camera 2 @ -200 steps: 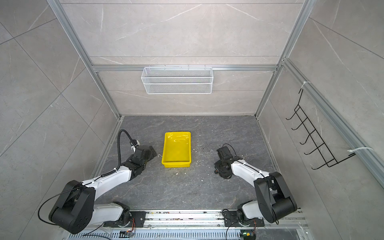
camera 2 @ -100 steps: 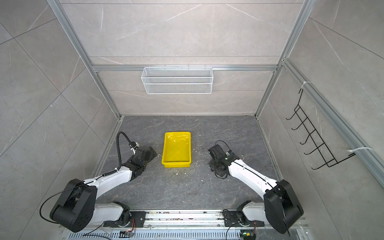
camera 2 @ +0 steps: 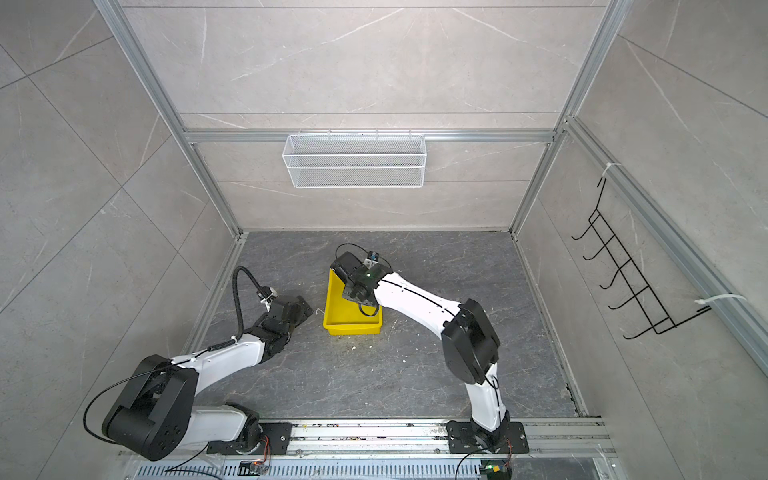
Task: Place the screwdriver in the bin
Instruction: 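Lift the screwdriver with the right gripper and carry it over the yellow bin, then open the right gripper to drop the screwdriver into the bin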
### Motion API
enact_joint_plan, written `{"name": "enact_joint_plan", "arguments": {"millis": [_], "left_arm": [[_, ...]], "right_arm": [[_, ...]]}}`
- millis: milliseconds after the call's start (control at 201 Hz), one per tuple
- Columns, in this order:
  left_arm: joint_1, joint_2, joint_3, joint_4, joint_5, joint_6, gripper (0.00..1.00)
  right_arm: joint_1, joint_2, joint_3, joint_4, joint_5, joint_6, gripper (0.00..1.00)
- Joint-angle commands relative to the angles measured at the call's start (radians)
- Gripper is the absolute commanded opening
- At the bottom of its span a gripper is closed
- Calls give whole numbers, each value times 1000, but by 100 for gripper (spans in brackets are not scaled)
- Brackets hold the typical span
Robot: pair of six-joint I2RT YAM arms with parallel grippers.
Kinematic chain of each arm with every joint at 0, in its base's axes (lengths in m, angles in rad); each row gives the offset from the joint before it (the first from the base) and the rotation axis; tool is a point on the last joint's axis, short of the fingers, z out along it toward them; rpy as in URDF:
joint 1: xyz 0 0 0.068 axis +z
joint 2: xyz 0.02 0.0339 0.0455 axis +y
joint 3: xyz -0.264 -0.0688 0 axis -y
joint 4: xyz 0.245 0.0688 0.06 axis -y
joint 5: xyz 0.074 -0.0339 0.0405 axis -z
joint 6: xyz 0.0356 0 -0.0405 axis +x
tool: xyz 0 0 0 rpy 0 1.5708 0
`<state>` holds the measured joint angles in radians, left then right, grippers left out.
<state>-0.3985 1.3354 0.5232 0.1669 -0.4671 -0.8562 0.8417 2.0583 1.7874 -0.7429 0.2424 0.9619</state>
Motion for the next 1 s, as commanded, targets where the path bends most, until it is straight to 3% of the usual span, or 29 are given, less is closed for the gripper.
{"name": "enact_joint_plan", "arguments": {"millis": [0,462,661,995], "left_arm": [[4,-34,-10,42,-13,-12,96],[4,5,19,41,46,5,95],[4,16,27,35,56,1,95],[4,13,31,31,64,6,95]], "right_arm": [[14,107,108,-92,-87,-61,28],[42,336,392,-315,-110,-114,30],[46,347,410,-334,-108,-120,37],[46,325,423,-365,-90,-126,38]]}}
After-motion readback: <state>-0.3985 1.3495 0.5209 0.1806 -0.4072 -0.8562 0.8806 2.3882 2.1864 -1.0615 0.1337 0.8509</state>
